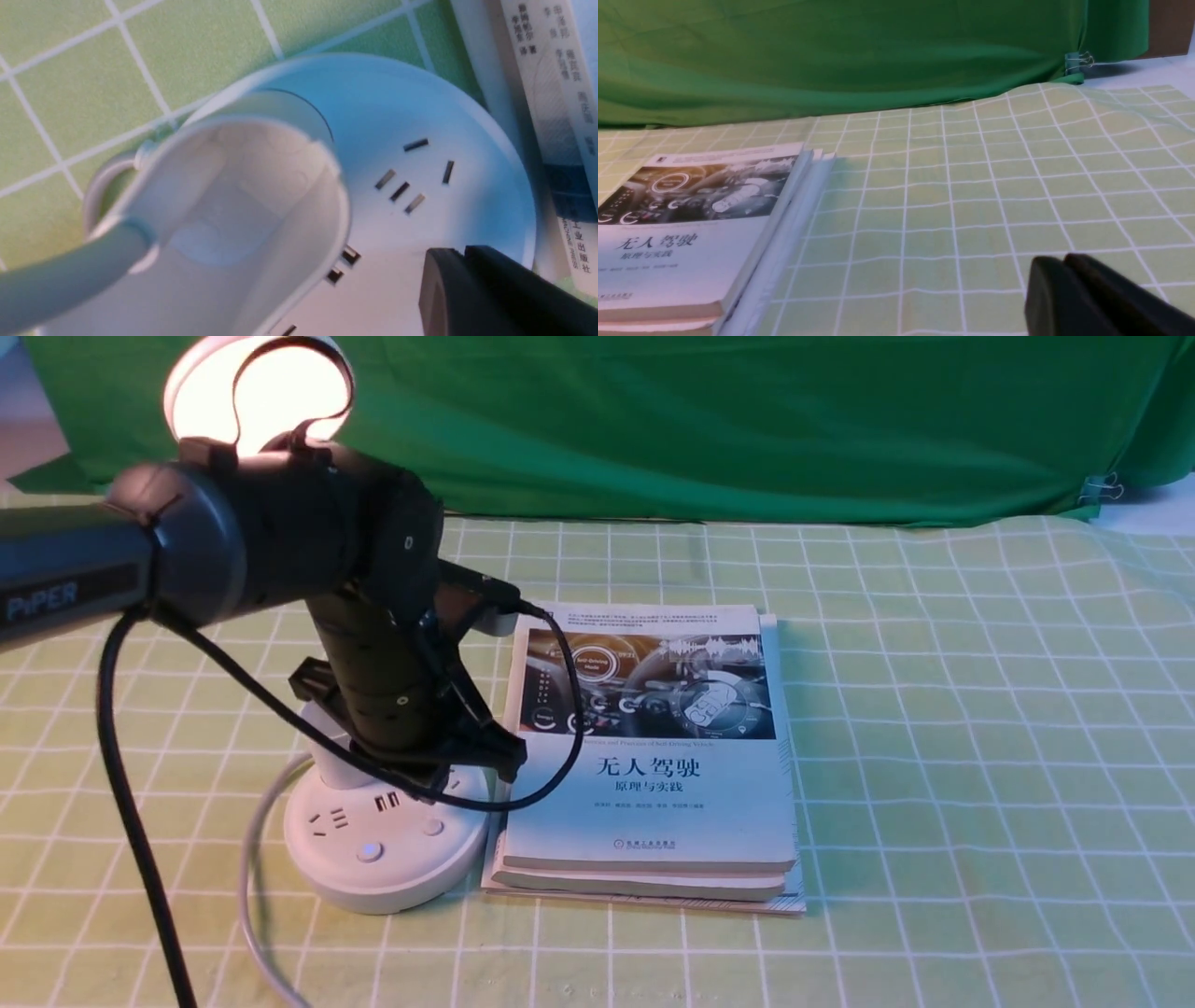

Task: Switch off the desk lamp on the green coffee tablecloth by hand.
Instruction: 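Press the power button on the round power strip under the lamp with the left gripper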

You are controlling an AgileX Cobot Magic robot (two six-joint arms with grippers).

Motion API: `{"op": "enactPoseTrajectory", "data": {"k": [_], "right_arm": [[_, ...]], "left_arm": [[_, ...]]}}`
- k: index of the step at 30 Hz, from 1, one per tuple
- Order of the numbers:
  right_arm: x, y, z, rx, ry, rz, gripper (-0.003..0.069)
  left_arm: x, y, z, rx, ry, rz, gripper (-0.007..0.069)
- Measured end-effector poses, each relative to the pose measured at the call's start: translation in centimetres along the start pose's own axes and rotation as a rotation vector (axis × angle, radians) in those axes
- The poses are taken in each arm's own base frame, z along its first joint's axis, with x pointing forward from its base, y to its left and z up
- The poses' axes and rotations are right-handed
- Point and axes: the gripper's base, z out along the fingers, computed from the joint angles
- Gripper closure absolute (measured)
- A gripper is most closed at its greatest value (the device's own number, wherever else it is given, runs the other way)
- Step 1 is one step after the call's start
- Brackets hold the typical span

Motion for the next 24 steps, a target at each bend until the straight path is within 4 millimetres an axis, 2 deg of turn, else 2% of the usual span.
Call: {"op": "enactPoseTrajectory", "data": {"k": [8, 14, 20, 24], "right_arm": [[0.0, 0.0, 0.0, 0.000, 0.000, 0.000, 0.0630], [0.0, 0.0, 0.0, 0.000, 0.001, 0.000, 0.0630], [0.0, 0.0, 0.0, 0.000, 0.001, 0.000, 0.0630], [0.0, 0.0, 0.0, 0.000, 0.001, 0.000, 0.0629]], "left_arm": [[0.4, -0.2, 1.7, 0.021, 0.022, -0.015, 0.0606], [0.4, -0.3, 1.9, 0.027, 0.027, -0.015, 0.0606], [0.4, -0.2, 0.9, 0.016, -0.010, -0.009, 0.0606], [0.5, -0.2, -0.6, 0.012, -0.050, -0.008, 0.0606]]}}
